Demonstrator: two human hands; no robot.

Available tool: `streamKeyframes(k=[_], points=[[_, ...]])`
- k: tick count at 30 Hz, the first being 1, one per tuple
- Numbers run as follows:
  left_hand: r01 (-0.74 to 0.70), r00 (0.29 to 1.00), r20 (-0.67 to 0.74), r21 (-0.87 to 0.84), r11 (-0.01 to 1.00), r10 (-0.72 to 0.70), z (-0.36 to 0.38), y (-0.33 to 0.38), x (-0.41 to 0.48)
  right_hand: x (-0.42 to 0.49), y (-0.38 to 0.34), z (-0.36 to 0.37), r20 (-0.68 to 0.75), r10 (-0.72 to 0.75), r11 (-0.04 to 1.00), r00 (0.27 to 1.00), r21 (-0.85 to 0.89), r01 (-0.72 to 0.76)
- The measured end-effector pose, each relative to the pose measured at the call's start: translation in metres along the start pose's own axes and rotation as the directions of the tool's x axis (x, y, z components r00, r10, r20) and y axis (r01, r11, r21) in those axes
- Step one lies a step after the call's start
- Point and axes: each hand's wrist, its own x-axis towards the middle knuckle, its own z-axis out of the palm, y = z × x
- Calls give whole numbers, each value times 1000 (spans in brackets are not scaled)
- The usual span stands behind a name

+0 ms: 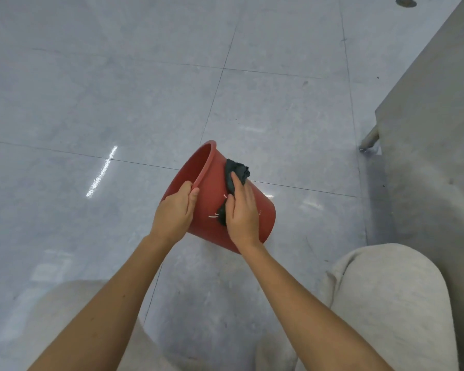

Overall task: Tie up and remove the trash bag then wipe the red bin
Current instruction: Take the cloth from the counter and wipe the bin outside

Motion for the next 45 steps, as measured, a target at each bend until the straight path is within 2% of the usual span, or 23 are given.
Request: streamKeyframes(k=[2,3,4,6,8,9,11,12,13,14,16,17,18,19,20,21,22,25,28,31,38,45], points=[[11,1000,8,24,1000,-11,-1,1,-2,-11,22,-9,-50,65,997,997,-41,-67],[10,1000,10,45,999,-11,-1,3,-3,-12,30,-15,-93,150,988,984,-28,-154],[1,1000,14,65,998,-2,0,6,-3,-10,36,-22,-142,269,962,953,-5,-272],[-65,998,32,94,993,62,4,16,-1,5,36,-39,-195,521,853,831,86,-515],[-219,974,92,120,968,208,7,30,3,28,27,-58,-122,696,705,708,301,-642],[-313,946,132,135,940,296,9,35,4,43,20,-69,-54,740,623,670,429,-654],[-433,898,152,134,892,413,12,41,2,73,6,-93,87,775,434,626,647,-627],[-418,907,102,102,903,408,13,42,-2,86,-1,-103,156,770,350,618,707,-614],[-357,934,9,49,933,357,16,42,-6,96,-7,-111,203,750,330,629,711,-622],[-257,962,-97,-14,966,254,20,42,-11,104,-12,-117,229,714,389,661,655,-647],[25,965,-252,-167,986,-67,26,43,-14,110,-21,-121,249,634,597,732,443,-668],[193,927,-251,-312,930,-277,26,43,-13,110,-23,-122,258,611,657,748,362,-661],[351,856,-172,-497,793,-487,26,43,-10,109,-24,-121,268,611,670,745,326,-667],[466,758,-43,-663,586,-651,24,43,-7,108,-23,-122,266,625,664,734,313,-679],[530,666,91,-756,384,-740,23,41,-4,107,-22,-123,267,639,654,721,306,-692],[557,617,193,-792,250,-763,22,38,-1,106,-21,-126,274,650,642,708,300,-706],[581,614,252,-786,212,-748,20,34,1,106,-18,-129,282,659,632,697,295,-717],[630,657,267,-707,320,-705,11,22,7,105,-17,-135,285,664,627,691,292,-722],[619,703,211,-653,437,-679,1,11,14,105,-19,-133,269,625,654,733,332,-680],[593,746,188,-624,509,-638,-10,4,25,109,-22,-122,217,603,693,768,334,-638],[627,754,198,-502,596,-626,-23,-15,38,108,-21,-93,171,597,726,784,301,-618],[664,730,223,-457,592,-646,-15,-25,23,99,-13,-79,183,628,716,757,247,-653]])
